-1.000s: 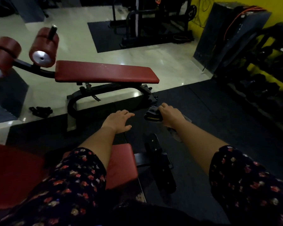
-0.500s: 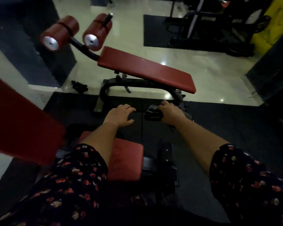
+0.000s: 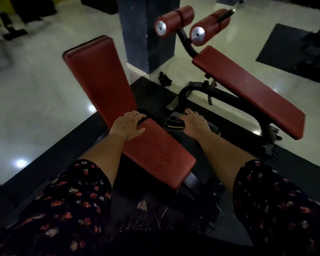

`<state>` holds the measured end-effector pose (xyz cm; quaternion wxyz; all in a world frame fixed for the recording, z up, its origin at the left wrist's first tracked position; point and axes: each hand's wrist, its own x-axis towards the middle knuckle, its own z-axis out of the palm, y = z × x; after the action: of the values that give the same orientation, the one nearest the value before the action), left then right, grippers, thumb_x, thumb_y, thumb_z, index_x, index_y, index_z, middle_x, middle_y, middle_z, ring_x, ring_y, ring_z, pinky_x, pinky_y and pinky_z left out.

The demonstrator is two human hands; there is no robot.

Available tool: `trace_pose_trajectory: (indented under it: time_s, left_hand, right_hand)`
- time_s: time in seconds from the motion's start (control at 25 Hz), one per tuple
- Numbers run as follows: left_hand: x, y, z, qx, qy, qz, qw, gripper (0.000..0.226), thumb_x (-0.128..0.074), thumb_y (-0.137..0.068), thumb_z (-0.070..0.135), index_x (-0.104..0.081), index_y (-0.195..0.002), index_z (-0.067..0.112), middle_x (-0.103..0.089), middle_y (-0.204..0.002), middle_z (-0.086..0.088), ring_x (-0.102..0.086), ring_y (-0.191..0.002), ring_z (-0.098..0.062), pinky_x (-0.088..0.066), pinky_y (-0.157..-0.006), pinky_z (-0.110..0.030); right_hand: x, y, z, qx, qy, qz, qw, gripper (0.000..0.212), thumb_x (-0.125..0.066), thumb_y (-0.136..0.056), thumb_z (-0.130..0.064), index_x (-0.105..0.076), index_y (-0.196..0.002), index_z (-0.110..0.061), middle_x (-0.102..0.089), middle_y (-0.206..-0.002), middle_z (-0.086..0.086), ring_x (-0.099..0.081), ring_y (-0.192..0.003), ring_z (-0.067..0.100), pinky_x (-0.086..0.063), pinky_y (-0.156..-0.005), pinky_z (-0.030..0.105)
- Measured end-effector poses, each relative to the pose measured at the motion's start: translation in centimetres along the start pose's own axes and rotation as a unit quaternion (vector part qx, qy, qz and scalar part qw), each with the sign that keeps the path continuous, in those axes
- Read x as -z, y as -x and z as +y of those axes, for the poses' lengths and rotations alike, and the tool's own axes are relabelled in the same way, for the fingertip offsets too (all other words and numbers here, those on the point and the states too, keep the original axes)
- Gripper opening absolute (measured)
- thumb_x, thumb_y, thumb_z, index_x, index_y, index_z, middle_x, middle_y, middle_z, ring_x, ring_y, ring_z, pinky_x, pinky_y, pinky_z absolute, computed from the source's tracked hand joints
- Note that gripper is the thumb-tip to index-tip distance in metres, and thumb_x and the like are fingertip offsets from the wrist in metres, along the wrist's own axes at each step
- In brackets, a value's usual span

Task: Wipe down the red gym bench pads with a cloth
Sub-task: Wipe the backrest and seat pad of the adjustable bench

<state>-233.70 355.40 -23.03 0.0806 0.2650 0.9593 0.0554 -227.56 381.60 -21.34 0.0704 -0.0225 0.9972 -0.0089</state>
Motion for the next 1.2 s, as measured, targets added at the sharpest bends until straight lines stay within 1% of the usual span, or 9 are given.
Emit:
trace_pose_trajectory:
  time_s: [0.24,0.36,0.56,0.68,0.76,0.88,1.0,1.12,1.2]
  left_hand:
    - [-0.2,2.3,-4.6,0.012,-0.030,-0.017,0.999,0.059,-0.054,-0.092,0.044,-0.036,-0.146,0.026,-0.040,-0.142,-0.002,-0.042,-0.128,-0.025,-0.043,-0.098,-0.043]
    - [-1.3,1.4,-8.2,0.005,-0.032,-0.026,0.999,0.059,-0.053,-0.092,0.045,-0.036,-0.146,0.027,-0.041,-0.142,-0.002,-0.042,-0.127,-0.025,-0.043,-0.098,-0.042]
    - [-3.8,-0.6,-15.3,0.006,-0.028,-0.035,0.999,0.059,-0.053,-0.093,0.045,-0.034,-0.146,0.028,-0.041,-0.142,0.000,-0.041,-0.129,-0.023,-0.040,-0.098,-0.039]
    - [-6.2,-1.3,-18.7,0.019,-0.020,-0.022,0.999,0.059,-0.052,-0.093,0.046,-0.035,-0.146,0.028,-0.040,-0.143,0.001,-0.041,-0.129,-0.022,-0.038,-0.100,-0.039]
    - [-8.3,-1.5,-20.1,0.029,-0.006,-0.010,0.999,0.059,-0.052,-0.093,0.046,-0.035,-0.147,0.027,-0.040,-0.144,0.000,-0.040,-0.131,-0.022,-0.036,-0.103,-0.039]
    - [-14.1,-1.6,-22.9,0.078,0.047,0.013,0.996,0.058,-0.055,-0.092,0.039,-0.037,-0.147,0.027,-0.040,-0.145,0.000,-0.039,-0.132,-0.023,-0.035,-0.106,-0.040]
    - [-23.3,-2.0,-25.2,0.169,0.112,0.028,0.979,0.060,-0.058,-0.092,0.033,-0.037,-0.147,0.028,-0.038,-0.149,-0.001,-0.039,-0.133,-0.026,-0.037,-0.106,-0.041]
    - [-30.9,-4.5,-25.8,0.189,0.126,0.028,0.974,0.062,-0.057,-0.094,0.036,-0.034,-0.150,0.024,-0.035,-0.152,-0.004,-0.040,-0.133,-0.028,-0.036,-0.108,-0.041]
    - [-35.7,-6.9,-26.4,0.200,0.138,0.027,0.970,0.068,-0.055,-0.095,0.038,-0.026,-0.153,0.018,-0.027,-0.157,-0.007,-0.036,-0.138,-0.029,-0.031,-0.113,-0.042]
  right_hand:
    - [-0.4,-2.8,-5.0,0.035,0.029,0.012,0.999,0.045,-0.063,-0.088,-0.017,-0.052,-0.131,-0.016,-0.043,-0.125,0.007,-0.048,-0.110,0.032,-0.045,-0.083,0.042]
    - [-1.2,-5.5,-7.3,0.024,0.029,0.010,0.999,0.049,-0.063,-0.087,-0.018,-0.050,-0.134,-0.016,-0.043,-0.130,0.008,-0.047,-0.112,0.032,-0.044,-0.086,0.043]
    - [-3.6,-10.6,-11.9,0.006,0.022,0.008,1.000,0.049,-0.062,-0.086,-0.020,-0.049,-0.133,-0.018,-0.047,-0.127,0.005,-0.046,-0.112,0.030,-0.042,-0.087,0.040]
    - [-5.6,-13.5,-14.4,0.007,0.000,-0.001,1.000,0.056,-0.065,-0.083,-0.024,-0.046,-0.135,-0.019,-0.048,-0.130,0.004,-0.046,-0.115,0.030,-0.044,-0.089,0.042]
    - [-7.5,-15.2,-15.5,0.016,-0.007,0.001,1.000,0.062,-0.065,-0.082,-0.028,-0.041,-0.139,-0.021,-0.048,-0.130,0.004,-0.046,-0.117,0.030,-0.045,-0.090,0.043]
    - [-12.3,-18.4,-17.3,0.032,0.023,-0.013,0.999,0.061,-0.061,-0.087,-0.029,-0.035,-0.141,-0.020,-0.048,-0.132,0.006,-0.044,-0.119,0.031,-0.045,-0.091,0.044]
    - [-19.5,-21.9,-18.8,0.059,0.069,-0.027,0.996,0.052,-0.057,-0.091,-0.021,-0.036,-0.139,-0.017,-0.047,-0.135,0.007,-0.041,-0.124,0.031,-0.043,-0.093,0.043]
    - [-25.9,-25.1,-19.6,0.121,0.118,-0.030,0.985,0.058,-0.048,-0.095,-0.014,-0.027,-0.147,-0.027,-0.038,-0.145,0.007,-0.037,-0.127,0.035,-0.041,-0.096,0.045]
    - [-29.8,-27.5,-20.3,0.175,0.176,-0.040,0.968,0.060,-0.042,-0.098,-0.016,-0.019,-0.150,-0.035,-0.028,-0.150,0.008,-0.034,-0.127,0.039,-0.042,-0.094,0.046]
